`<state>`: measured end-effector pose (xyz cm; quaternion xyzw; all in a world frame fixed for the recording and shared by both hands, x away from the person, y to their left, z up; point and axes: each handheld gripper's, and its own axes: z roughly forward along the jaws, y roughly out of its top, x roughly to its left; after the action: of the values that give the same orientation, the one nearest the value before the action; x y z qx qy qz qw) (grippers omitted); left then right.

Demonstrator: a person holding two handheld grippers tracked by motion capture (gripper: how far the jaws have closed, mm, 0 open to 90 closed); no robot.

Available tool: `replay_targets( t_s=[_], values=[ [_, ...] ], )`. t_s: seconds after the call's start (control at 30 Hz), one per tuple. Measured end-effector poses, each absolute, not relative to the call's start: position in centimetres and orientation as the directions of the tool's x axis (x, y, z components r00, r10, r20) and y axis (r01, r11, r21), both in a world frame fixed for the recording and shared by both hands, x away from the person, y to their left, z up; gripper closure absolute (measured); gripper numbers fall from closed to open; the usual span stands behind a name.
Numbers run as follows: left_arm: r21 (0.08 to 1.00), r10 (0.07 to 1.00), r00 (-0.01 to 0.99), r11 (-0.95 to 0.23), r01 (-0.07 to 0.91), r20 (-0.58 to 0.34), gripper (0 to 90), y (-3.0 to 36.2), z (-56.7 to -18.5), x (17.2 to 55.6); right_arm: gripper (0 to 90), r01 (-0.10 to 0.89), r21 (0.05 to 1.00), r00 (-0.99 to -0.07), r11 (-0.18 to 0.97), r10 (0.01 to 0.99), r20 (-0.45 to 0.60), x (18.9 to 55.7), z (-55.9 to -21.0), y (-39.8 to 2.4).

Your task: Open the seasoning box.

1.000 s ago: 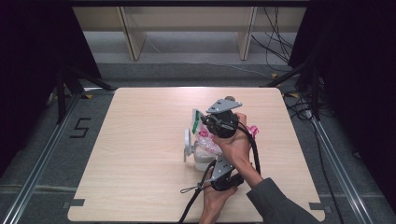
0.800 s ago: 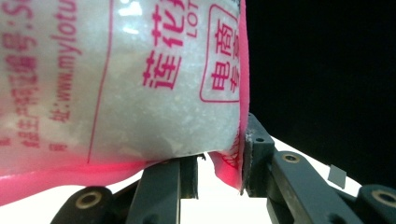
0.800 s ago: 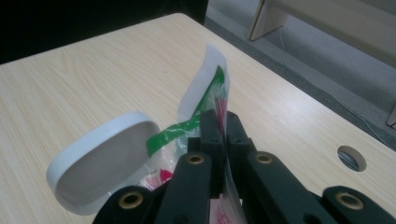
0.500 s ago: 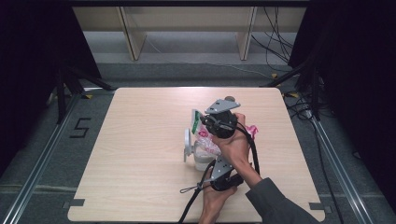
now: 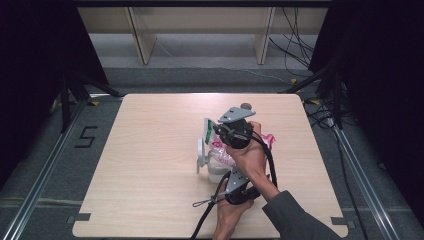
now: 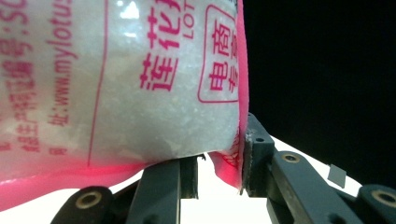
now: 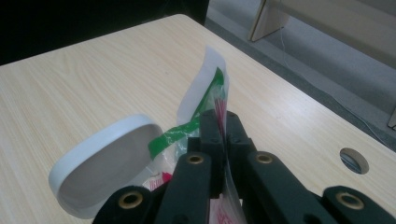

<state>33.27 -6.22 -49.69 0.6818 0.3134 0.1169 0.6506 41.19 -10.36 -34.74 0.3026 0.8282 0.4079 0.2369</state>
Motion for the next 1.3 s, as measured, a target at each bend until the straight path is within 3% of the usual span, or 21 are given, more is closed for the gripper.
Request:
replay_targets(
  t_s=[1.3],
  values=[
    [0.961, 0.579, 0.777, 0.043, 0.274, -0.248, 71.7, -6.20, -49.59, 33.21, 90.0, 0.321, 0.824, -0.700, 0.467, 0.703, -0.126, 41.04, -34.97, -10.05]
  ],
)
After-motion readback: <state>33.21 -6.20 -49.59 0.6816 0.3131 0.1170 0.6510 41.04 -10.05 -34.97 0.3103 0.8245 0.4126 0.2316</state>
